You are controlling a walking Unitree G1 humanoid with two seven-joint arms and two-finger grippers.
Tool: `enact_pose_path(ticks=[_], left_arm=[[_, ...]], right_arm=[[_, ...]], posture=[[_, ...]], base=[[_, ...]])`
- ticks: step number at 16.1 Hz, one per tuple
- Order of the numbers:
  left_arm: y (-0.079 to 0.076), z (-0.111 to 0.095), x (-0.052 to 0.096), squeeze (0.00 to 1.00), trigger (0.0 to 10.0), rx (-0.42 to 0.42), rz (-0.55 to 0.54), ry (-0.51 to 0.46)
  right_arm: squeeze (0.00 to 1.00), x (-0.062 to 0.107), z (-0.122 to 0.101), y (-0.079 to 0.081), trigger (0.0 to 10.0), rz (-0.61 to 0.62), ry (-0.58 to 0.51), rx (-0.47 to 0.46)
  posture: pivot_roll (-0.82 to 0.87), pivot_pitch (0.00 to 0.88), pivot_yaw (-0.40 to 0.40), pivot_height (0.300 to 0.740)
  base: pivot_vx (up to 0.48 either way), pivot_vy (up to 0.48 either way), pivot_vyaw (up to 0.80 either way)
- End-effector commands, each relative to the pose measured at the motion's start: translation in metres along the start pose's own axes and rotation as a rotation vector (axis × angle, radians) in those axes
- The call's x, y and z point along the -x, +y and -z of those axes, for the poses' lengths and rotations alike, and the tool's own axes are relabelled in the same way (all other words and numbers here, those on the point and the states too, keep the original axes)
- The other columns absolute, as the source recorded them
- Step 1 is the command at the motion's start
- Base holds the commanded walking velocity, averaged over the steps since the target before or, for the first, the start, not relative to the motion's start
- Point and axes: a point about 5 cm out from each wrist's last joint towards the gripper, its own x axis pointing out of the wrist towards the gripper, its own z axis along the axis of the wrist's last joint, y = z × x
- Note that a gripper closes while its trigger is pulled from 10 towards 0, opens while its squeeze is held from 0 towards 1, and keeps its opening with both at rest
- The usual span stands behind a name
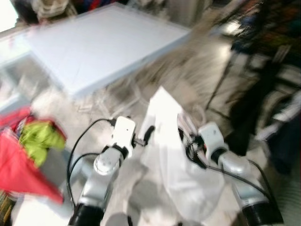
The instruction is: Hang hanger
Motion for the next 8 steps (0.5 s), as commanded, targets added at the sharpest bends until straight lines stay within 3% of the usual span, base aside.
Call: enact_pose_path(ticks=[1, 3, 5, 8], left_arm=[[0.000, 0.000, 0.000, 0.00, 10.0, 0.000, 0.016, 0.008], [-0.005, 0.000, -0.002, 0.00, 10.0, -0.030, 0.040, 0.009], [-0.003, 0.000, -0.003, 0.00, 10.0, -0.036, 0.038, 0.008], [0.000, 0.000, -0.007, 0.00, 10.0, -0.038, 0.029, 0.010]], right_arm=[[0.00, -0.005, -0.023, 0.000, 10.0, 0.002, -0.120, 0.009], [0.00, -0.011, -0.039, 0.006, 10.0, -0.043, -0.186, -0.041], [0.00, -0.009, -0.052, 0.016, 10.0, -0.151, -0.232, -0.060], [0.00, -0.003, -0.067, 0.017, 10.0, -0.246, -0.281, -0.100]], posture=[[-0.08, 0.000, 0.040, 0.740], [-0.08, 0.000, 0.035, 0.740], [-0.07, 0.000, 0.032, 0.740], [-0.08, 0.000, 0.033, 0.740]], base=[[0.000, 0.000, 0.80], [0.000, 0.000, 0.80], [0.000, 0.000, 0.00], [0.000, 0.000, 0.00]])
